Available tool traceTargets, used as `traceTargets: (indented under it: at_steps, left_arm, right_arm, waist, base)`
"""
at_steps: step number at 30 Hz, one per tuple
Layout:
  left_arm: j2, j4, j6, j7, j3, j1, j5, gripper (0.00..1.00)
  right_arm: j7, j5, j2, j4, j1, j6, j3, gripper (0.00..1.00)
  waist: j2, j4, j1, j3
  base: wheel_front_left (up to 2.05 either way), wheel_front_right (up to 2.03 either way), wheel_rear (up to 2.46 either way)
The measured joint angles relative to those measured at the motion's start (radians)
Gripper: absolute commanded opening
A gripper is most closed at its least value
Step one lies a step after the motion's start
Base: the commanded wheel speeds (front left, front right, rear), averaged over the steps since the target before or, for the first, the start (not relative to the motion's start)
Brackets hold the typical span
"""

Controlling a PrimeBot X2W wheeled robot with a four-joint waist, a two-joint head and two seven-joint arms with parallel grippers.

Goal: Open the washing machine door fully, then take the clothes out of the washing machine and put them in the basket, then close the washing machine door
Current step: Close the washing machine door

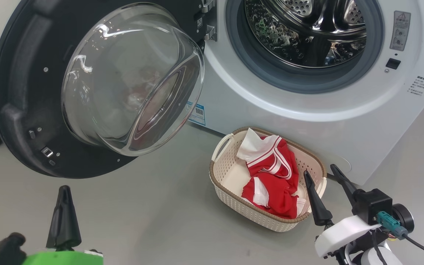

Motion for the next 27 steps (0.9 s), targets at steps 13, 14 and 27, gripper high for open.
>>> traceTargets:
  at_steps: [13, 14, 27]
  left_arm:
    - [-0.004, -0.226, -0.162, -0.06, 0.014, -0.006, -0.772, 0.0]
    - [-0.005, -0.242, -0.164, -0.059, 0.044, -0.013, -0.81, 0.0]
    - [0.176, -0.223, -0.139, 0.015, 0.382, -0.167, -0.932, 0.0]
  right_arm:
    - [0.0, 0.0, -0.002, -0.005, -0.009, 0.0, 0.002, 1.0]
    - [0.001, 0.0, -0.003, -0.007, -0.012, 0.0, 0.002, 1.0]
    - [0.019, -0.002, -0.024, -0.017, -0.02, 0.0, 0.001, 1.0]
  waist:
    - [0.0, 0.004, 0.0, 0.018]
    - [0.0, 0.004, 0.0, 0.021]
    - [0.0, 0.005, 0.0, 0.053]
  base:
    - [0.0, 0.0, 0.0]
    - [0.0, 0.0, 0.0]
    - [0.0, 0.0, 0.0]
